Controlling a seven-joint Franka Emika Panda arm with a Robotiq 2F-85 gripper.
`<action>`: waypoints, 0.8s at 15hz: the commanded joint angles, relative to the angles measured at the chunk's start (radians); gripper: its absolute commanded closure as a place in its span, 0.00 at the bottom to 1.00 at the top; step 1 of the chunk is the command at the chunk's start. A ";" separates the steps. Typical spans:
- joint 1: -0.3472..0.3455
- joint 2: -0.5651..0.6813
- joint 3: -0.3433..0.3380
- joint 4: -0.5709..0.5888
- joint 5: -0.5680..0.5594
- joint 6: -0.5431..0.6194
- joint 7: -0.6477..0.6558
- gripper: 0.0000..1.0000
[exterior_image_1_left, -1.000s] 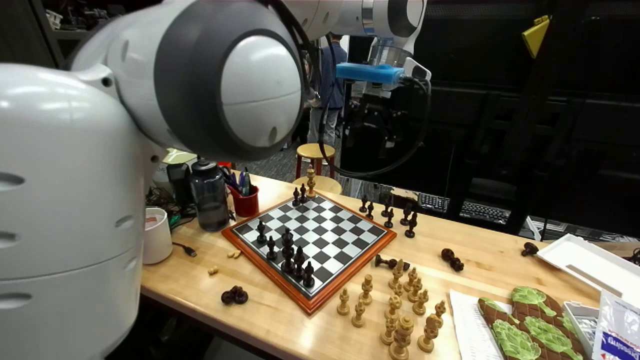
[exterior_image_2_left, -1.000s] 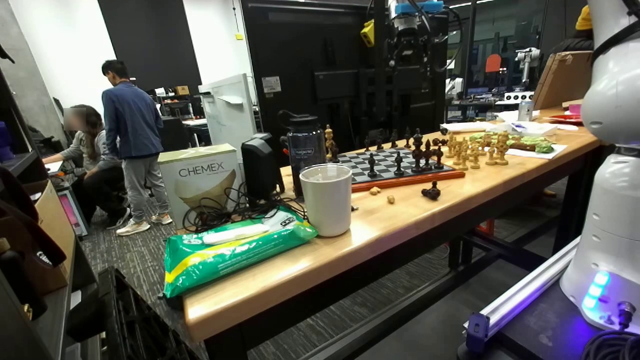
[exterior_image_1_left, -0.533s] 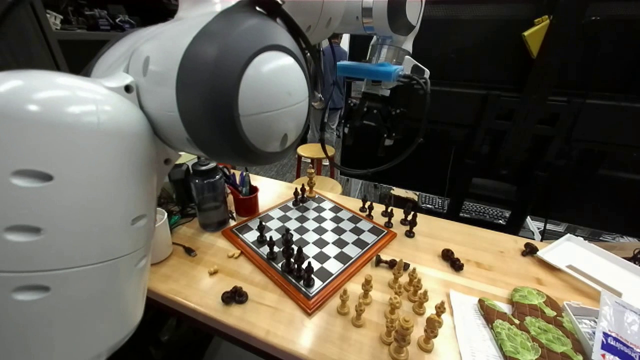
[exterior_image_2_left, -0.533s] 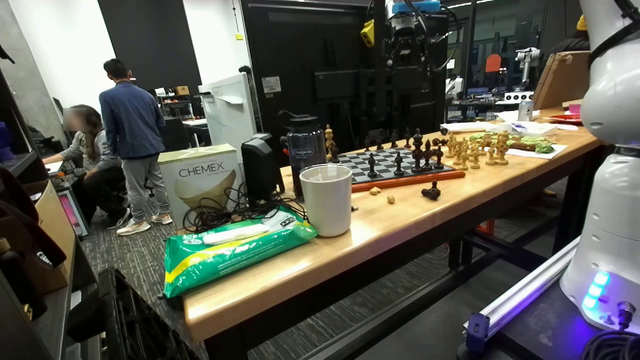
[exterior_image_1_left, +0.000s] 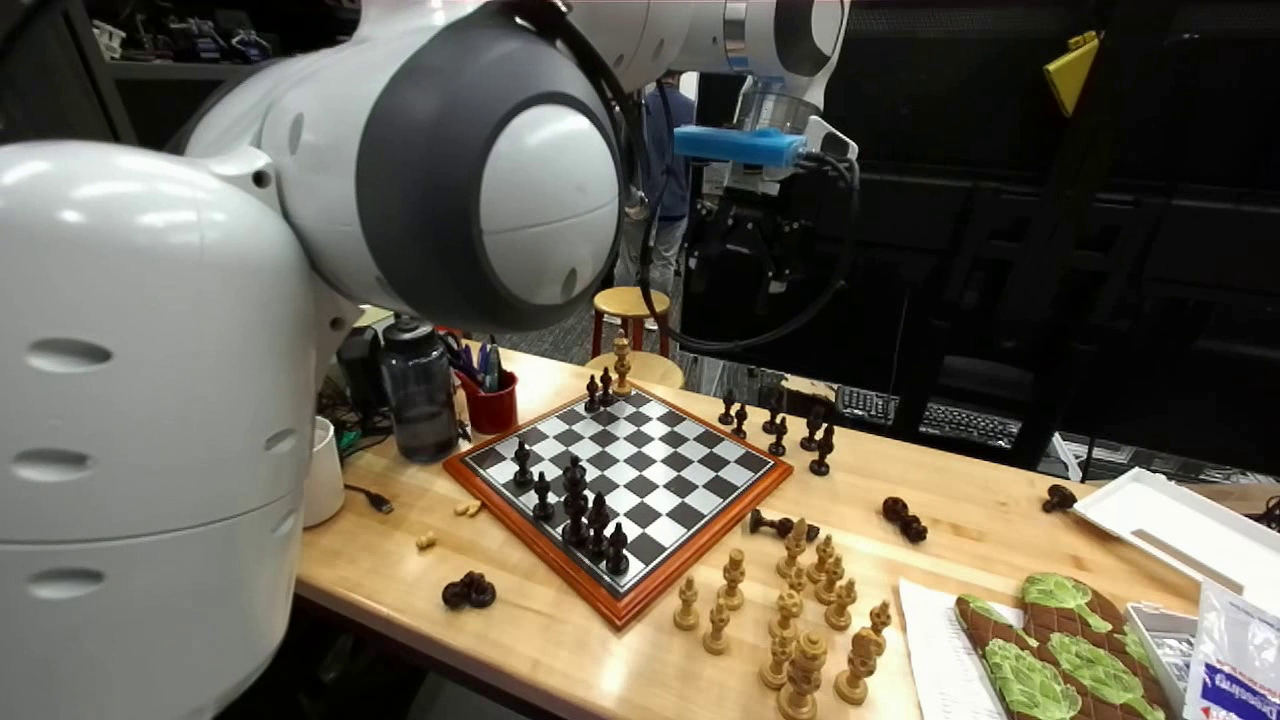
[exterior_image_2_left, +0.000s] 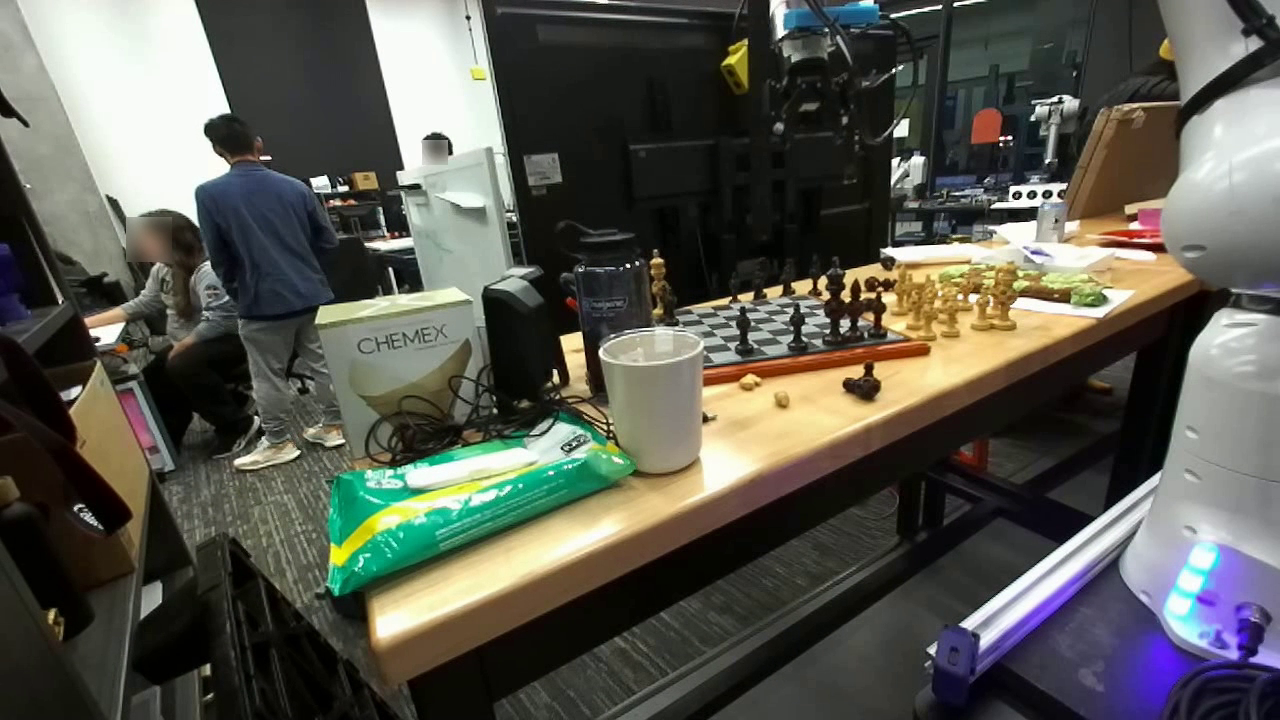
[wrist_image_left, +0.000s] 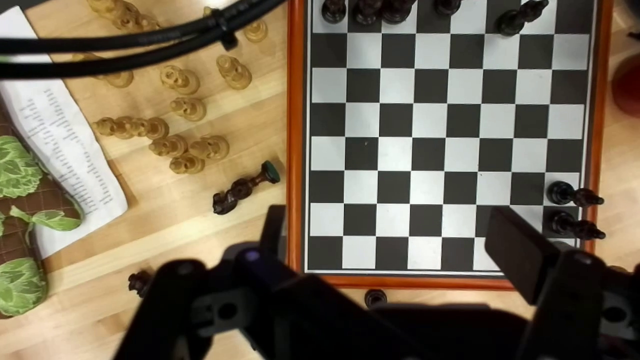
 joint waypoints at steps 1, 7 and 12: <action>0.018 -0.019 0.012 -0.040 0.007 0.023 0.009 0.00; 0.022 0.068 0.014 0.086 0.032 0.040 0.030 0.00; -0.027 0.186 0.004 0.268 0.081 0.117 0.020 0.00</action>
